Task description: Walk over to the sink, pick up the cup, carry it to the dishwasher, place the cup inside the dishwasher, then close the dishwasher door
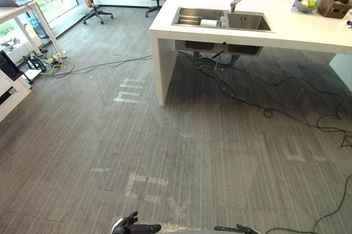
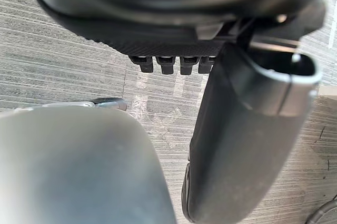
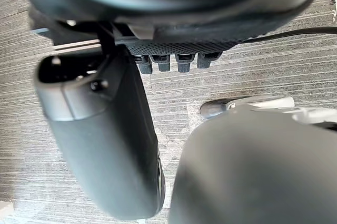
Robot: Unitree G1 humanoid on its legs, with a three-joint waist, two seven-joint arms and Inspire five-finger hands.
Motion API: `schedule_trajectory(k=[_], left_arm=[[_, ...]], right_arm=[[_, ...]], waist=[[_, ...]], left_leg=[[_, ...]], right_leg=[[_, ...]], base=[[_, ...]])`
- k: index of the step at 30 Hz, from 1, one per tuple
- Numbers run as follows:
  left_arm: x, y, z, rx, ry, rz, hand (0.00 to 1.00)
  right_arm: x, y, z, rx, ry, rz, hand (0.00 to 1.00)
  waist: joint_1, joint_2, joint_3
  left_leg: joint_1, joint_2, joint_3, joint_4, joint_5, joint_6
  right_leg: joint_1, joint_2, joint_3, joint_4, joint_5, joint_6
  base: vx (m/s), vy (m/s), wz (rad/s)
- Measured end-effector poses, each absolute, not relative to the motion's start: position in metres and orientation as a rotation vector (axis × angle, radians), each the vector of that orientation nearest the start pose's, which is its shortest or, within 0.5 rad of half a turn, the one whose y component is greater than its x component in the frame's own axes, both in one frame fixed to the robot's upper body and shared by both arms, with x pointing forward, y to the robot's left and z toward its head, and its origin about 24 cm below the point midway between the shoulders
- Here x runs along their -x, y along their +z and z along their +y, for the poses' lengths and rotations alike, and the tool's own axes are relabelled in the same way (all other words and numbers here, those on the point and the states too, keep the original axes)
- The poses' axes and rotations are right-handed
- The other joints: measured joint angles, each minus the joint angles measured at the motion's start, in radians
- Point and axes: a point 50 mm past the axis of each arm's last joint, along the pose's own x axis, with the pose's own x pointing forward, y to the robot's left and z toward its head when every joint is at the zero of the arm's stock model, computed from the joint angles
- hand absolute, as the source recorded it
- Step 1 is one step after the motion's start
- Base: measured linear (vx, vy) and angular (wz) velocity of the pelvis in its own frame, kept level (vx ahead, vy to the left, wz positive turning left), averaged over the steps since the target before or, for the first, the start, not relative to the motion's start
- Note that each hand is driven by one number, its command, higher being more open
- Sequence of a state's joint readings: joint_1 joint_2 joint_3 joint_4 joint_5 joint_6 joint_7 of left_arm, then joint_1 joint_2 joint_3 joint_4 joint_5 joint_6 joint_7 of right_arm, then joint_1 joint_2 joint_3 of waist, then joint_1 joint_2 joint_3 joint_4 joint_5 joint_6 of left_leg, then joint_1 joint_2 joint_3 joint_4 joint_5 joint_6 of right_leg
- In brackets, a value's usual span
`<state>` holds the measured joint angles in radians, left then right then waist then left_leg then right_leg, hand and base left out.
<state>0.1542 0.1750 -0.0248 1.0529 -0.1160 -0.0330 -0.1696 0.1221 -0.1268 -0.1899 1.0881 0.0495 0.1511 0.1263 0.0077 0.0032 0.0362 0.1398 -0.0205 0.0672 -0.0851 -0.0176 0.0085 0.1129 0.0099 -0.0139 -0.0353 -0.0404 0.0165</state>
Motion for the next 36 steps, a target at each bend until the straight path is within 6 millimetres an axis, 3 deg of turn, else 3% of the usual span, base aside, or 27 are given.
schedule_trajectory(k=[15, 18, 20, 21, 22, 23, 24, 25, 27, 29, 30, 31, 32, 33, 34, 35, 36], left_arm=[[-0.056, -0.166, 0.212, 0.041, 0.041, 1.196, 1.0], [-0.056, -0.166, 0.214, 0.04, 0.037, 1.197, 1.0], [-0.055, -0.165, 0.215, 0.041, 0.032, 1.196, 1.0], [-0.055, -0.165, 0.215, 0.042, 0.033, 1.196, 1.0], [-0.056, -0.165, 0.216, 0.046, 0.038, 1.188, 1.0], [-0.057, -0.164, 0.217, 0.044, 0.04, 1.186, 1.0], [-0.057, -0.164, 0.217, 0.043, 0.041, 1.188, 1.0], [-0.057, -0.164, 0.218, 0.042, 0.043, 1.191, 1.0], [-0.058, -0.164, 0.219, 0.046, 0.057, 1.197, 1.0], [-0.061, -0.165, 0.218, 0.057, 0.069, 1.204, 1.0], [-0.062, -0.165, 0.219, 0.056, 0.073, 1.21, 1.0], [-0.062, -0.165, 0.221, 0.046, 0.067, 1.215, 1.0], [-0.063, -0.164, 0.224, 0.034, 0.059, 1.216, 1.0], [-0.064, -0.163, 0.23, 0.019, 0.055, 1.218, 1.0], [-0.061, -0.163, 0.232, 0.028, 0.075, 1.227, 1.0], [-0.06, -0.164, 0.23, 0.042, 0.089, 1.232, 1.0], [-0.059, -0.166, 0.223, 0.059, 0.086, 1.235, 1.0]], right_arm=[[-0.05, -0.17, -0.214, -0.173, -0.203, 1.311, 1.0], [-0.05, -0.17, -0.213, -0.178, -0.201, 1.308, 1.0], [-0.052, -0.169, -0.213, -0.211, -0.229, 1.28, 1.0], [-0.056, -0.168, -0.214, -0.21, -0.23, 1.263, 1.0], [-0.061, -0.167, -0.216, -0.228, -0.246, 1.227, 1.0], [-0.066, -0.166, -0.214, -0.24, -0.247, 1.204, 1.0], [-0.068, -0.166, -0.214, -0.242, -0.247, 1.202, 1.0], [-0.069, -0.166, -0.213, -0.244, -0.247, 1.205, 1.0], [-0.07, -0.167, -0.213, -0.265, -0.258, 1.209, 1.0], [-0.071, -0.167, -0.216, -0.279, -0.275, 1.207, 1.0], [-0.074, -0.166, -0.215, -0.296, -0.281, 1.191, 1.0], [-0.075, -0.166, -0.213, -0.308, -0.278, 1.183, 1.0], [-0.077, -0.166, -0.211, -0.315, -0.275, 1.177, 1.0], [-0.079, -0.166, -0.205, -0.339, -0.273, 1.166, 1.0], [-0.078, -0.167, -0.203, -0.371, -0.292, 1.161, 1.0], [-0.076, -0.166, -0.205, -0.378, -0.304, 1.161, 1.0], [-0.077, -0.165, -0.208, -0.393, -0.315, 1.145, 1.0]], waist=[[0.0, -0.011, -0.001], [-0.005, -0.019, 0.004], [-0.007, -0.024, 0.015], [-0.007, -0.013, 0.021], [-0.007, -0.024, 0.029], [-0.008, -0.027, 0.034], [-0.008, -0.028, 0.034], [-0.009, -0.029, 0.034], [-0.012, -0.026, 0.038], [-0.025, -0.016, 0.066], [-0.031, -0.014, 0.08], [-0.036, -0.023, 0.086], [-0.038, -0.034, 0.092], [-0.038, -0.062, 0.107], [-0.039, -0.077, 0.111], [-0.046, -0.076, 0.111], [-0.056, -0.047, 0.097]], left_leg=[[0.012, -0.001, 0.001, -0.001, 0.0, 0.0], [0.014, -0.014, -0.009, 0.006, -0.011, 0.01], [0.011, -0.03, -0.017, 0.034, -0.036, 0.054], [0.01, -0.029, -0.013, 0.038, -0.035, 0.067], [0.016, -0.038, -0.013, 0.043, -0.038, 0.076], [0.029, -0.039, -0.019, 0.052, -0.045, 0.08], [0.033, -0.036, -0.019, 0.055, -0.048, 0.08], [0.04, -0.027, -0.018, 0.057, -0.055, 0.074], [0.046, -0.01, -0.016, 0.062, -0.063, 0.061], [0.071, 0.035, -0.015, 0.066, -0.094, 0.052], [0.091, 0.072, -0.013, 0.071, -0.118, 0.034], [0.112, 0.095, -0.012, 0.076, -0.143, 0.015], [0.123, 0.096, -0.012, 0.077, -0.156, 0.008], [0.152, 0.082, -0.013, 0.092, -0.192, -0.012], [0.187, 0.072, -0.019, 0.117, -0.24, -0.029], [0.197, 0.082, -0.025, 0.129, -0.265, -0.032], [0.209, 0.111, -0.034, 0.136, -0.298, -0.023]], right_leg=[[0.007, -0.002, -0.003, 0.011, -0.004, 0.005], [-0.05, -0.022, -0.025, 0.166, -0.092, 0.028], [-0.15, -0.063, -0.059, 0.41, -0.167, 0.089], [-0.196, -0.075, -0.068, 0.521, -0.179, 0.072], [-0.291, -0.131, -0.108, 0.775, -0.194, 0.041], [-0.332, -0.171, -0.127, 0.9, -0.21, 0.031], [-0.336, -0.18, -0.125, 0.903, -0.216, 0.035], [-0.333, -0.183, -0.127, 0.846, -0.227, 0.052], [-0.323, -0.163, -0.149, 0.689, -0.228, 0.054], [-0.328, -0.103, -0.174, 0.561, -0.221, 0.05], [-0.347, -0.057, -0.186, 0.481, -0.184, 0.048], [-0.372, -0.029, -0.187, 0.368, -0.105, 0.052], [-0.379, -0.03, -0.186, 0.311, -0.066, 0.055], [-0.385, -0.051, -0.185, 0.228, -0.011, 0.069], [-0.388, -0.083, -0.185, 0.217, 0.051, 0.047], [-0.392, -0.082, -0.191, 0.25, 0.096, 0.034], [-0.417, -0.068, -0.214, 0.343, 0.092, 0.018]], base=[[-0.03, -0.015, 0.0], [-0.04, -0.02, 0.18], [-0.04, 0.008, 0.25], [-0.05, 0.026, 0.04], [0.01, 0.047, 0.04], [0.04, 0.046, 0.05], [0.09, 0.042, 0.01], [0.1, 0.013, -0.03], [0.19, -0.038, -0.1], [0.2, -0.111, -0.09], [0.24, -0.172, -0.04], [0.27, -0.188, -0.02], [0.3, -0.222, 0.05], [0.35, -0.255, 0.1], [0.37, -0.264, 0.14], [0.43, -0.287, 0.31], [0.46, -0.28, 0.28]])
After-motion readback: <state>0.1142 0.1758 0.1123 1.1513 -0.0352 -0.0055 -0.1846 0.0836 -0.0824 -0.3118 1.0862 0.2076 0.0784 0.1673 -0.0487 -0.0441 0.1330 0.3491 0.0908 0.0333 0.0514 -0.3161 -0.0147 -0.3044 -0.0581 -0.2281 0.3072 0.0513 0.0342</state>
